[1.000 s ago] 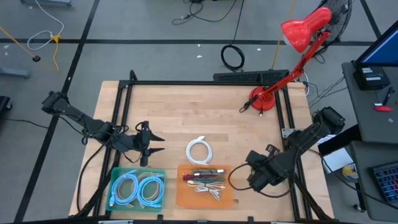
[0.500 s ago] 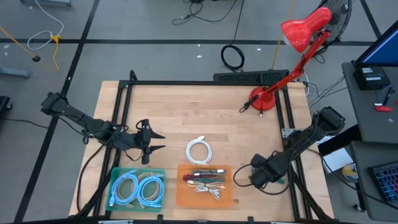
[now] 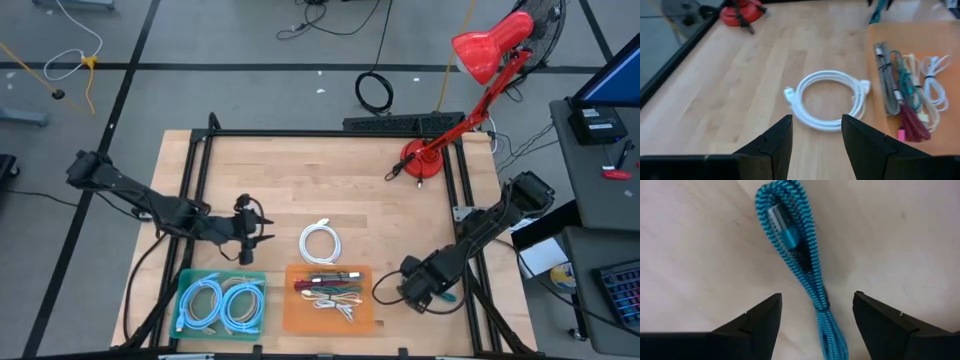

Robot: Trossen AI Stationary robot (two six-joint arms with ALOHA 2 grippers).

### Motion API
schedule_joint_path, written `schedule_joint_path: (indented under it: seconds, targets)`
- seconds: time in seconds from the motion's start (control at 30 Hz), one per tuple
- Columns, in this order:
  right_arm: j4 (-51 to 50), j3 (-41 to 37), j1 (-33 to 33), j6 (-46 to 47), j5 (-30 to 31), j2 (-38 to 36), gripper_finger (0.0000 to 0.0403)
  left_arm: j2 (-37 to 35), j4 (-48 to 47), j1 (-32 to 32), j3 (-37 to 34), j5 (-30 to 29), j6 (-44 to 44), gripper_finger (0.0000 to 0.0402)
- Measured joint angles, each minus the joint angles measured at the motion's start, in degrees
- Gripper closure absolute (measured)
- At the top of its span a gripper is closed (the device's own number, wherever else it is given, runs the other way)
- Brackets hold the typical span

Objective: Pick & Place USB Port
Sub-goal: Put the blue charger cable into the orange bin

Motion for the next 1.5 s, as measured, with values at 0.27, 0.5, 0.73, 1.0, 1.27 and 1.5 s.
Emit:
schedule_joint_path:
  seconds: [0.27, 0.5, 0.73, 1.0, 1.27, 1.5]
  targets:
    - [7.54, -5.36, -0.01, 0.75, -1.30, -0.21, 0.0206, 1.04, 6.59, 0.76, 0.00, 6.88, 2.33, 0.0229]
    - [9.17, -8.94, -0.18, 1.70, -3.16, -0.29, 0.0293, -1.36, 6.20, 0.69, 0.00, 7.65, 2.30, 0.0229]
    - [8.64, -4.96, -2.24, -5.33, -1.32, 0.10, 0.0384, -1.14, 5.94, 0.69, 0.00, 7.74, 2.30, 0.0229]
    - [8.84, 7.86, -5.74, -20.44, 15.26, 0.21, 0.0388, -1.12, 5.72, 0.69, 0.00, 7.74, 2.28, 0.0229]
    - [14.68, 17.96, -7.23, -35.22, 25.55, 0.13, 0.0388, -1.12, 5.68, 0.69, 0.00, 7.76, 2.21, 0.0229]
    - [32.11, 18.51, -9.80, -49.03, 25.54, 1.04, 0.0388, -1.12, 5.62, 0.69, 0.00, 7.76, 2.24, 0.0229]
